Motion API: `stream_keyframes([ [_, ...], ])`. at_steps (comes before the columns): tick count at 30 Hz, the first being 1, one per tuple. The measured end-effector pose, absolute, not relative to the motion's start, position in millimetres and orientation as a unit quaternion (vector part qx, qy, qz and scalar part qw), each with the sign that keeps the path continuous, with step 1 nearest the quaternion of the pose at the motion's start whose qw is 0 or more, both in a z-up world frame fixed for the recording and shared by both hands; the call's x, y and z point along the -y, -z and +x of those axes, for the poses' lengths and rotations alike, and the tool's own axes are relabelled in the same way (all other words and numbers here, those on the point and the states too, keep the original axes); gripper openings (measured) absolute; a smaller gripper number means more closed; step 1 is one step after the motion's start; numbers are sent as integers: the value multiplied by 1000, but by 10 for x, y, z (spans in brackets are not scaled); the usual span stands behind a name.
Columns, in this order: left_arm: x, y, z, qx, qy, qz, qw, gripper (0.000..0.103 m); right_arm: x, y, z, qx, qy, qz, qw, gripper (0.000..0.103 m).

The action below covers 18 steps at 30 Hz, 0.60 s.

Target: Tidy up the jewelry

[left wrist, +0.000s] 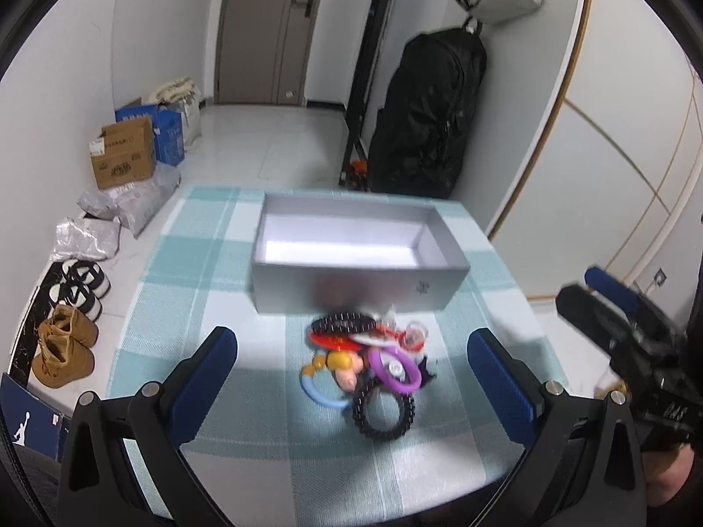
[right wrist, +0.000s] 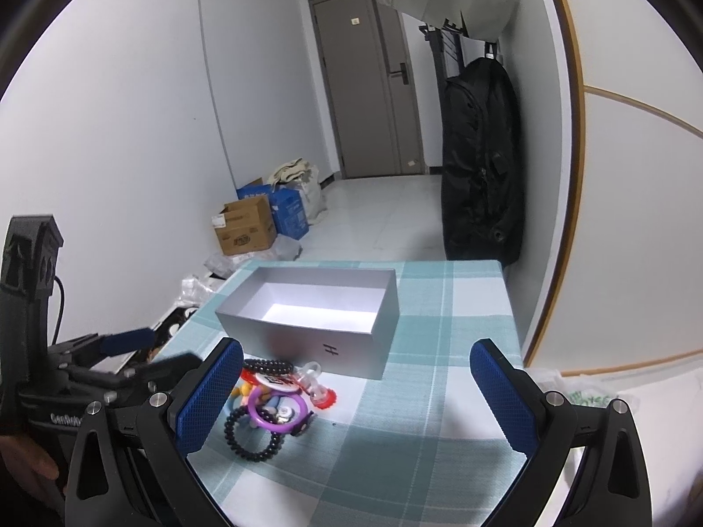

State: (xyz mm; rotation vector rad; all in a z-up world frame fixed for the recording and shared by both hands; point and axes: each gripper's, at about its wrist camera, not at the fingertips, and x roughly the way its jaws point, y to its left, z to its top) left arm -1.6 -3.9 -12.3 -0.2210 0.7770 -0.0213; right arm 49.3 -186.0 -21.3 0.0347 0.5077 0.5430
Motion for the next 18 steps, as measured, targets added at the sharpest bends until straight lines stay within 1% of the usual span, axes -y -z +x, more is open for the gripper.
stream_keyframes([
  [11,99,465,-12,-456,22,-95,884,102,1902,273,635,-273,-248,26,929,103],
  [13,113,502,-2,-466,23,-95,879,100,1922,292,677,-279,-245,31,928,103],
  [15,95,535,7,-477,31,-105,872,85,1946,305,710,-283,-242,35,927,103],
  [16,88,558,17,-483,36,-112,868,82,1964,312,724,-285,-240,38,927,103],
  [18,55,617,32,-493,43,-130,859,71,2002,326,751,-290,-238,45,926,103],
])
